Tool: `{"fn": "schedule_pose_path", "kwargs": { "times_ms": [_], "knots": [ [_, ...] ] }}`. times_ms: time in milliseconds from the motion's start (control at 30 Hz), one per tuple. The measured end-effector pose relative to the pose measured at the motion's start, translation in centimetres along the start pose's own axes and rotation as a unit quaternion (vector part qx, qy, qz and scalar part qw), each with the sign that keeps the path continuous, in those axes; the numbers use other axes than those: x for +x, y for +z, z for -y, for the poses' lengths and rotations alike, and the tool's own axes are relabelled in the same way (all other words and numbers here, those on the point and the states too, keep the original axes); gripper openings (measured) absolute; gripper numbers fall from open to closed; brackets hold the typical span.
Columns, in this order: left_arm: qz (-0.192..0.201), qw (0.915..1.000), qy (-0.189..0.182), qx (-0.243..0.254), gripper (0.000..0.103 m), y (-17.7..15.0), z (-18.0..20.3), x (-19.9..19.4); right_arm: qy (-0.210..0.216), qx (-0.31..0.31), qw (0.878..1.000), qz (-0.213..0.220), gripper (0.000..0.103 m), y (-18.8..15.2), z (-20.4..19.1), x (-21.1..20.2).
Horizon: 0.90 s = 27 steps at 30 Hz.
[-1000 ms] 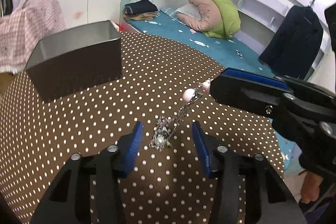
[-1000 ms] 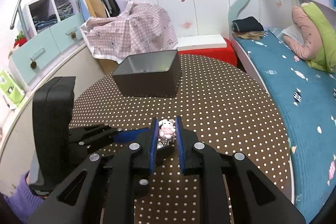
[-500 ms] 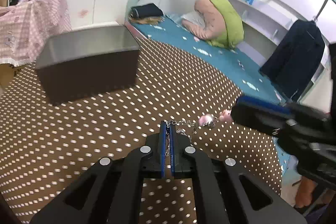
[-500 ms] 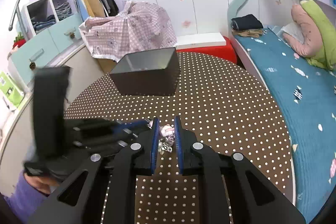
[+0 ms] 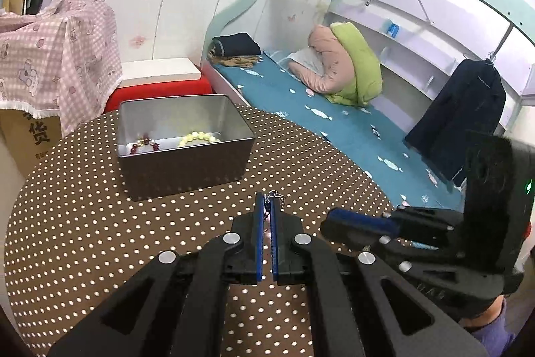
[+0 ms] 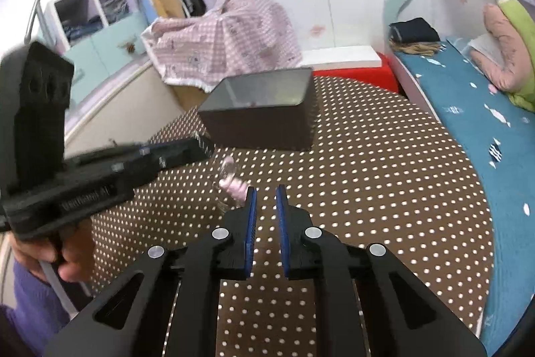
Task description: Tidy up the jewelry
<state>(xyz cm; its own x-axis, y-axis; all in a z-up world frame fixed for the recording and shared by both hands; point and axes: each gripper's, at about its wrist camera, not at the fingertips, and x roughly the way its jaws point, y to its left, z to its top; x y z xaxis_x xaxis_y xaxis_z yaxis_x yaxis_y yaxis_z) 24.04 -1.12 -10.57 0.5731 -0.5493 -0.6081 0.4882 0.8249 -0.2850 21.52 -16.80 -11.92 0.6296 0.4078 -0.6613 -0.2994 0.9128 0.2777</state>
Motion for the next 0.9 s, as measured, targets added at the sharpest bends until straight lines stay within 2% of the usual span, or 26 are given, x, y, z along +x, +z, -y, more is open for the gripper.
{"fn": "schedule_pose_path", "kwargs": {
  "times_ms": [100, 167, 200, 367, 567, 667, 900],
  "knots": [
    [-0.012, 0.9999, 0.000, -0.003, 0.002, -0.3, -0.8, 0.1, 0.009, -0.002, 1.000, -0.012, 0.020, -0.5, -0.4, 1.1],
    [-0.023, 0.9997, 0.000, -0.006, 0.002, -0.8, -1.3, 0.4, 0.004, -0.007, 1.000, -0.025, 0.038, -0.8, -0.8, 2.0],
    [-0.032, 0.9994, 0.006, -0.009, 0.002, -1.1, -1.6, 0.7, -0.004, -0.013, 0.999, -0.029, 0.040, -1.1, -1.0, 2.3],
    [-0.049, 0.9984, 0.015, -0.025, 0.002, -2.7, -3.0, 1.0, -0.029, -0.036, 0.998, -0.044, 0.041, -2.4, -0.9, 2.4],
    [-0.036, 0.9986, 0.010, -0.036, 0.002, -2.9, -3.6, -0.2, -0.048, -0.031, 0.997, -0.055, 0.041, -3.2, 0.1, 2.7],
    [-0.035, 0.9989, -0.001, -0.031, 0.002, -2.8, -3.5, -0.5, -0.043, -0.032, 0.997, -0.050, 0.041, -3.2, 0.0, 2.7],
    [-0.072, 0.9953, 0.029, -0.058, 0.002, -4.6, -5.8, 0.8, -0.014, -0.068, 0.996, -0.058, 0.041, -2.4, -2.9, 4.0]
  ]
}}
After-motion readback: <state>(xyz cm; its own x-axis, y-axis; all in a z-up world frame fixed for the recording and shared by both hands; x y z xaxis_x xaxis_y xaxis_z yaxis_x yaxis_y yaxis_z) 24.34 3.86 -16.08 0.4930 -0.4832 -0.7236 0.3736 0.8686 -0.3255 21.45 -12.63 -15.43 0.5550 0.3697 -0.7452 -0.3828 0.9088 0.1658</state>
